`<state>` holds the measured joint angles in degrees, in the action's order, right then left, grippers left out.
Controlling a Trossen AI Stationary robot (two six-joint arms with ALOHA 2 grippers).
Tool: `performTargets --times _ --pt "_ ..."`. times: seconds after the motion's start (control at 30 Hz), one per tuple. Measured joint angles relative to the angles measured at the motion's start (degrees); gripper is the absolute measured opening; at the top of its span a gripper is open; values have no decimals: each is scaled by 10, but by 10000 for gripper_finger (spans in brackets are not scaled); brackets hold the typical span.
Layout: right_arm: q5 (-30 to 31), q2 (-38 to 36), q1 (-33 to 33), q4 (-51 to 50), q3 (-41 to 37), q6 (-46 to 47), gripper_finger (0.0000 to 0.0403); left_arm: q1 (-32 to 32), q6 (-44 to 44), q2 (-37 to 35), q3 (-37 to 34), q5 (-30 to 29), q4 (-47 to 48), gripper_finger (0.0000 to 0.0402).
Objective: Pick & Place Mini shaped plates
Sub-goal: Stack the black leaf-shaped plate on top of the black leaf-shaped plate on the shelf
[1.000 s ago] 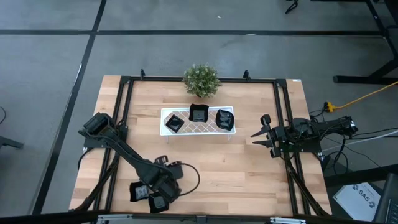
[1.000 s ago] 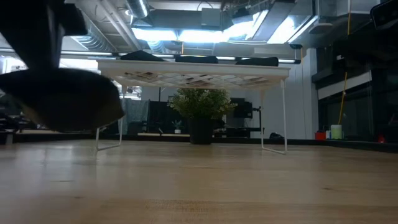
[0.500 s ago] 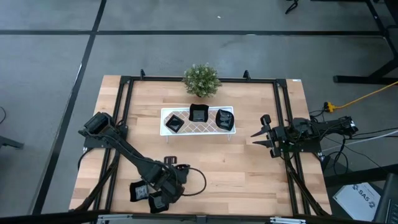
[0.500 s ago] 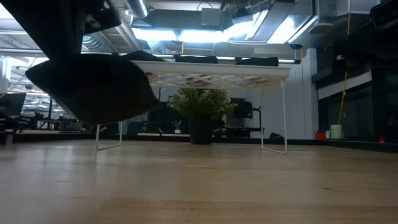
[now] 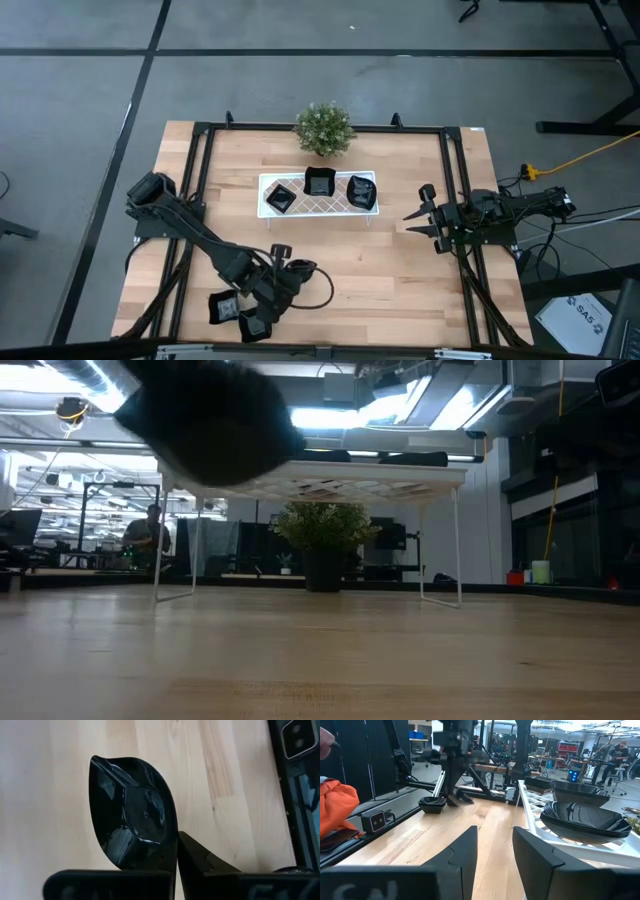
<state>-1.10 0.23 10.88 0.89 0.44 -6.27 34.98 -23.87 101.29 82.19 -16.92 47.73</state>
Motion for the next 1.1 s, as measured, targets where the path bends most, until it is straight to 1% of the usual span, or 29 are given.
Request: performTargets --times 0.4,0.67,0.77,0.93,1.1 --pt "0 0 0 0 0 0 124 -2 109 -66 0 -65 0 2" --pt "0 0 0 0 0 0 124 -23 176 -93 0 -79 -1 2" --pt "0 0 0 0 0 0 124 -34 214 -98 0 -86 -10 2" --pt "0 0 0 0 0 0 124 -59 334 -103 0 -87 -49 2" --pt "0 0 0 0 0 0 124 -84 509 -103 0 -91 -75 2"
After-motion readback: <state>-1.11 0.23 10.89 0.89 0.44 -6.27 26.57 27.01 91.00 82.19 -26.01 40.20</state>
